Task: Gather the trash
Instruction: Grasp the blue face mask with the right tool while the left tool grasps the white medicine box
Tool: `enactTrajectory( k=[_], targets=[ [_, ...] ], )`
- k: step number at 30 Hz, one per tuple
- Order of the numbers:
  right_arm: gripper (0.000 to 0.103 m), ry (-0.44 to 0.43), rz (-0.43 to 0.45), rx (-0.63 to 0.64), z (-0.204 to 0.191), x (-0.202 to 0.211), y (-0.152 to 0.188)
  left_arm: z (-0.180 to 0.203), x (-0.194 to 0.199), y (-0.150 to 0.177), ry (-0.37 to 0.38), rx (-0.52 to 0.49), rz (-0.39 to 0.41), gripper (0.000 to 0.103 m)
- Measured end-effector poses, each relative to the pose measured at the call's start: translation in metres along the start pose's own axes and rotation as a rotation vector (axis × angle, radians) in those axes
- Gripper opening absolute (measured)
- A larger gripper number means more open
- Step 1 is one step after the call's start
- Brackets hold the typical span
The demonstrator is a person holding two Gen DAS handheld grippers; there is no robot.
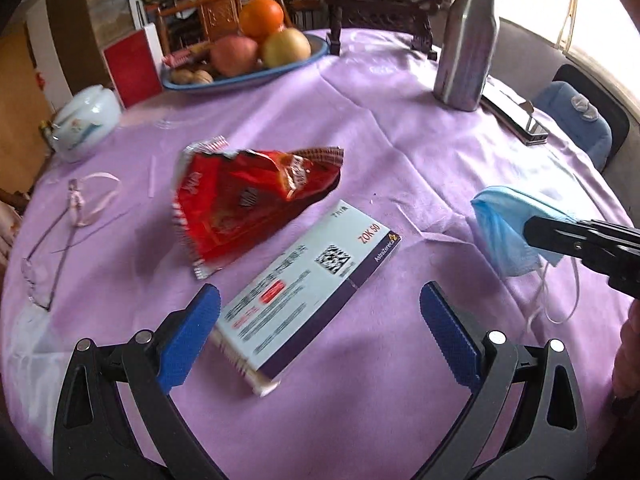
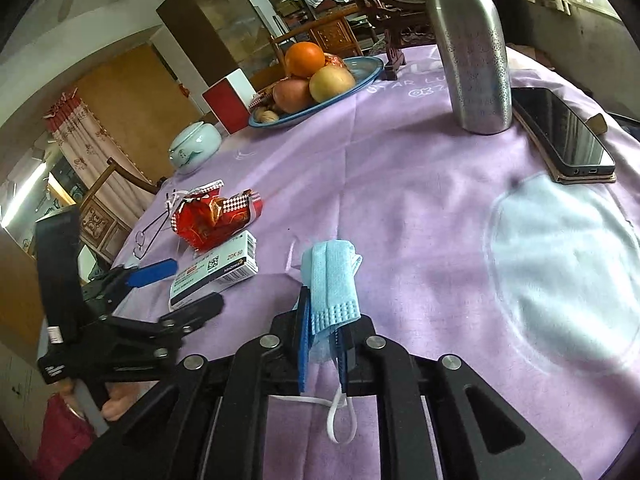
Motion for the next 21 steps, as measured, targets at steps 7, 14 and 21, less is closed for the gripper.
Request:
enactTrajectory(
  k=[7,14,21],
  targets=[
    [0.038,0.021,0.028,-0.012,0.003,0.006,-0.003,-0.01,-0.016,0.011,-0.029,0.087,-0.068,0.097],
    [0.049,0.035,0.04,-0.025,0.008,0.01,-0.003,-0.014,-0.014,0.014,-0.068,0.078,-0.067,0.097],
    [0.056,0.035,0.042,-0.032,0.008,0.011,-0.003,-0.013,-0.015,0.015,-0.074,0.071,-0.056,0.097]
  ],
)
Point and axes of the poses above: each gripper's, at about its wrist camera, not at the fingertips, and x roughly against the way its jaws point, z to its right, y to its underside, the point moved 9 cm from there along -x, roughly the way its jaws point, and after that the axes turned 15 degrees about -y, right-handed, at the moved point
